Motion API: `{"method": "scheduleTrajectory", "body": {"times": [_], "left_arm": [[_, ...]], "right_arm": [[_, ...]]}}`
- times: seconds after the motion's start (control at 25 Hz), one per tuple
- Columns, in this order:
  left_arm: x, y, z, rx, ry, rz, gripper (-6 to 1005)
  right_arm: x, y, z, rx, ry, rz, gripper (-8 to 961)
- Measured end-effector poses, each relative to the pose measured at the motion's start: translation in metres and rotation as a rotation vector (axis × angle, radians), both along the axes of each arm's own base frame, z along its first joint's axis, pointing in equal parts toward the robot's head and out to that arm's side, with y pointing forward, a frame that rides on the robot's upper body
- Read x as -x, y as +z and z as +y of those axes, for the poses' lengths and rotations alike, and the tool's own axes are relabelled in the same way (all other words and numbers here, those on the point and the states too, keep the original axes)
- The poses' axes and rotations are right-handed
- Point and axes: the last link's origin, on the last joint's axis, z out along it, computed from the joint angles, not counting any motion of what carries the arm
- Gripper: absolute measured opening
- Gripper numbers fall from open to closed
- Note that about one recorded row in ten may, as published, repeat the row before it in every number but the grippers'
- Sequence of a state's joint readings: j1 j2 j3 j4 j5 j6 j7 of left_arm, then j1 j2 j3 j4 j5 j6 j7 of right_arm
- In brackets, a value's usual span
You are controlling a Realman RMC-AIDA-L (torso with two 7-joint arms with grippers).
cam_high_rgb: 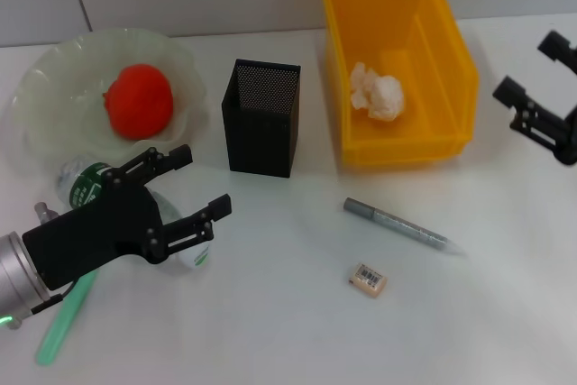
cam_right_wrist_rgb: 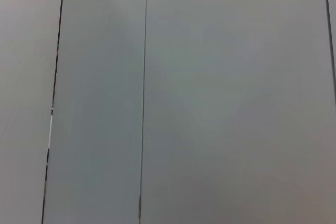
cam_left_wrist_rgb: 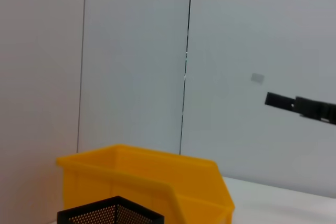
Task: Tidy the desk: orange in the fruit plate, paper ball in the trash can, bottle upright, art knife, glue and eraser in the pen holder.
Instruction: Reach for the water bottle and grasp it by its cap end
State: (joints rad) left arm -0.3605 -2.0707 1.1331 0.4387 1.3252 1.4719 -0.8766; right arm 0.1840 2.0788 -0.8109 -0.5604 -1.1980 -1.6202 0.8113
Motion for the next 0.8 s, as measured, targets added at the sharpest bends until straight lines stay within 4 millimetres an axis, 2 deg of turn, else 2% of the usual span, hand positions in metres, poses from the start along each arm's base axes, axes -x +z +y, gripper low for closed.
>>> {"method": "scheduleTrajectory", "body": {"times": [0.32, 0.44, 0.64, 0.8], "left_arm": [[-0.003, 0.002, -0.008, 0.011, -0.038, -0.028, 773], [-0.002, 0.003, -0.011, 0.002, -0.052, -0.026, 772], [-0.005, -0.002, -0.021, -0.040, -0.203, 0.050, 771], [-0.013, 0.005, -0.016, -0.006, -0.270, 0.109, 771]], "right_arm": [[-0.018, -0.012, -0.024, 0.009, -0.078, 0.070, 821], [-0.020, -0.014, -0.027, 0.015, -0.095, 0.084, 821], [-0.026, -0.020, -0.028, 0.072, -0.150, 0.138, 820], [-0.027, -0.019, -0.028, 0.088, -0.164, 0.156, 820]]}}
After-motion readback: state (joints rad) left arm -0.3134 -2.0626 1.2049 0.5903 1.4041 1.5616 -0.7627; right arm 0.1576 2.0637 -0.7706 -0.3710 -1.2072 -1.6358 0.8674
